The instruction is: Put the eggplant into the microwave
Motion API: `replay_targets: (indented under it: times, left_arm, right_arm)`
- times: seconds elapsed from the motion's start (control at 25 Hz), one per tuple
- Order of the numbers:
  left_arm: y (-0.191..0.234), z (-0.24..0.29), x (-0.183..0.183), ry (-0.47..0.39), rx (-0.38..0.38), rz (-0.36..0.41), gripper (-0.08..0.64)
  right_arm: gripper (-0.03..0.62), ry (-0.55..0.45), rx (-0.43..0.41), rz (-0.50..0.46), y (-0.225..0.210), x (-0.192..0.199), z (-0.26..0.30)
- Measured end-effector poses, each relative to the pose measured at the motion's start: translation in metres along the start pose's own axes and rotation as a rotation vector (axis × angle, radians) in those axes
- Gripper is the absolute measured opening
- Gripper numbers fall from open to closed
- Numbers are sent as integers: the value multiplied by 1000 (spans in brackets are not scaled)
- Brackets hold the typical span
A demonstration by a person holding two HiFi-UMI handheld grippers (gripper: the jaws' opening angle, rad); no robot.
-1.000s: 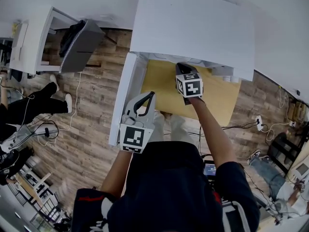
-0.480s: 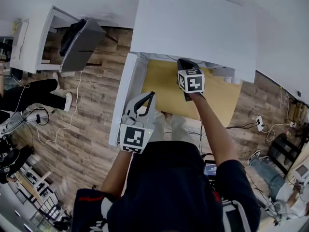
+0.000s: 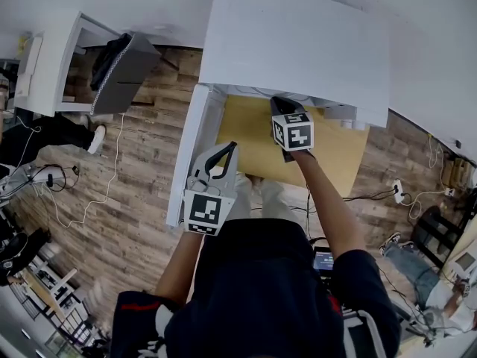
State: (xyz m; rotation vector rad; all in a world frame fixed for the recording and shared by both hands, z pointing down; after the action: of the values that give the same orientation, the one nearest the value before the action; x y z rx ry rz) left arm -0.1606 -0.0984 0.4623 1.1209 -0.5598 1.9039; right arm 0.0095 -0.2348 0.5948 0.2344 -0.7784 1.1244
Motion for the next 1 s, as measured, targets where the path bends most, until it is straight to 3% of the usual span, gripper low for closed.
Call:
replay_targets:
  times: [0.4,1.0]
  left_arm:
    - [3,-7,-17,-55,-18,27,14]
    - [12,-34,-57,-186,-83,57,14]
  right_arm:
    - [12,-60,-34,-67,19,-6,-55]
    - [12,-354,-89,-155,57,-53,-178]
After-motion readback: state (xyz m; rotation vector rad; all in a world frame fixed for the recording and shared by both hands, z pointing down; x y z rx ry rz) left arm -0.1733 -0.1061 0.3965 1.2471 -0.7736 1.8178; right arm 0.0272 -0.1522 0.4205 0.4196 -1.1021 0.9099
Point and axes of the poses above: the fingertips, and each gripper's own axes: z forward along the fingers, y to its left, x out of its underside, the point moved 8 cm from there along -z, backward along the fingers, and after that the axes turned 3 degrees about y, right-handed, at the moved point
